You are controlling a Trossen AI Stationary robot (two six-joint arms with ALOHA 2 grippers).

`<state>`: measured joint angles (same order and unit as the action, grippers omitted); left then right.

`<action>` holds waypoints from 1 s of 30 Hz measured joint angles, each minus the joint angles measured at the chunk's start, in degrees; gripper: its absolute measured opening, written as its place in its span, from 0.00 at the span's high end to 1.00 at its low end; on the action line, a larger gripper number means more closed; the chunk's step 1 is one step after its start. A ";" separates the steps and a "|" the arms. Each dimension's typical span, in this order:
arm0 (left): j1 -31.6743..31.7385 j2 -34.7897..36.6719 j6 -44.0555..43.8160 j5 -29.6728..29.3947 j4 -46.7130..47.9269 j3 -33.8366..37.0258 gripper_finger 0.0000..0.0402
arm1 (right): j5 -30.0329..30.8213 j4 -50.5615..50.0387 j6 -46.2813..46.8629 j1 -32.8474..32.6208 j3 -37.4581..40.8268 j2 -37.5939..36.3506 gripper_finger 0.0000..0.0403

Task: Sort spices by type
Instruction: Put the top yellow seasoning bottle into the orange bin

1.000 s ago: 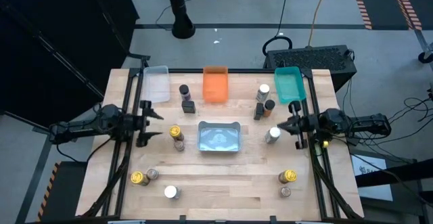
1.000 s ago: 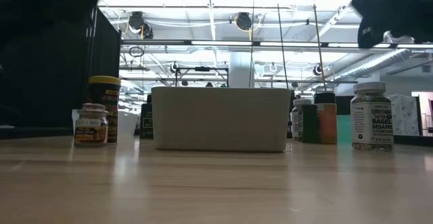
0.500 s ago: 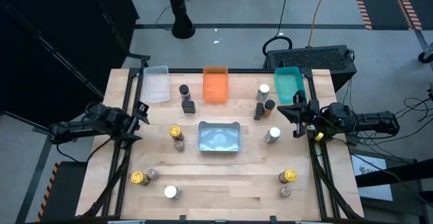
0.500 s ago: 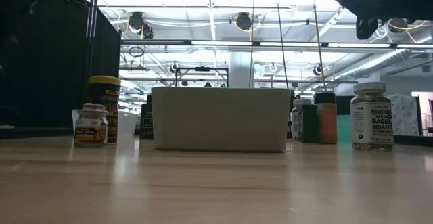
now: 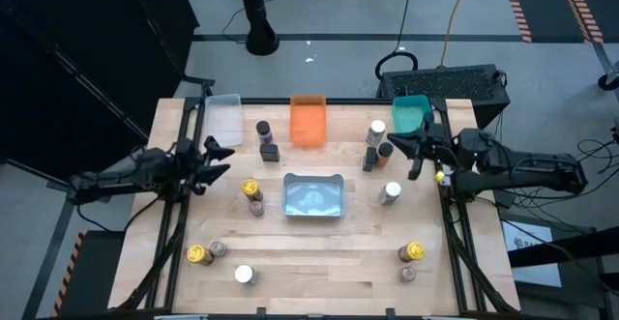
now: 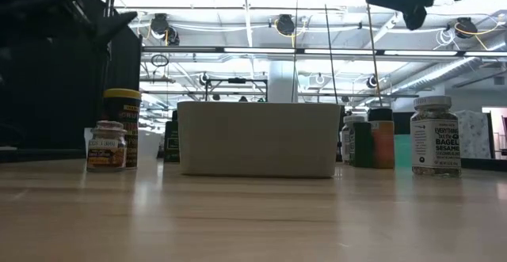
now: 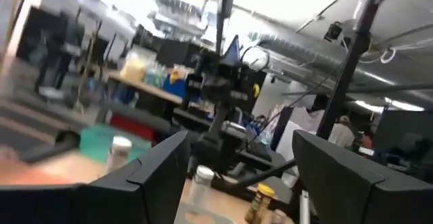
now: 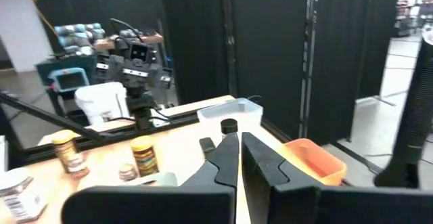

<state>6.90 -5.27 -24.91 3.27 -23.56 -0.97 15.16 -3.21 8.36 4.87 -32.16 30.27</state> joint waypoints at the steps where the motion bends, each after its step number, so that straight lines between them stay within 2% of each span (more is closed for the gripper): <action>1: -0.24 -1.15 -1.04 0.02 0.18 -0.26 0.34 | -0.02 -0.25 -0.05 0.47 -0.60 0.51 1.00; 4: -1.87 -5.92 -1.81 -0.49 0.00 -1.80 0.34 | -0.01 -0.23 -0.95 1.79 -1.45 1.31 1.00; 8: -5.59 -14.45 -1.79 -5.00 0.13 -4.91 0.34 | 0.00 -1.33 -1.60 3.40 -1.45 1.97 1.00; 14: -10.61 -27.59 -1.77 -9.31 1.97 -13.07 0.34 | -0.03 -1.90 -1.75 5.61 -1.45 2.35 1.00; 21: -15.81 -40.00 -4.81 -11.04 18.90 -25.79 0.34 | -0.24 -2.28 -1.66 6.82 -1.45 2.38 1.00; 30: -19.48 -48.17 -9.12 -11.83 49.28 -42.12 0.34 | -0.31 -2.92 -1.55 6.79 -1.45 2.40 1.00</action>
<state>-12.58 -53.44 -34.03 -8.56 25.72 -43.09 14.85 -6.13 6.81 11.66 -33.61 32.67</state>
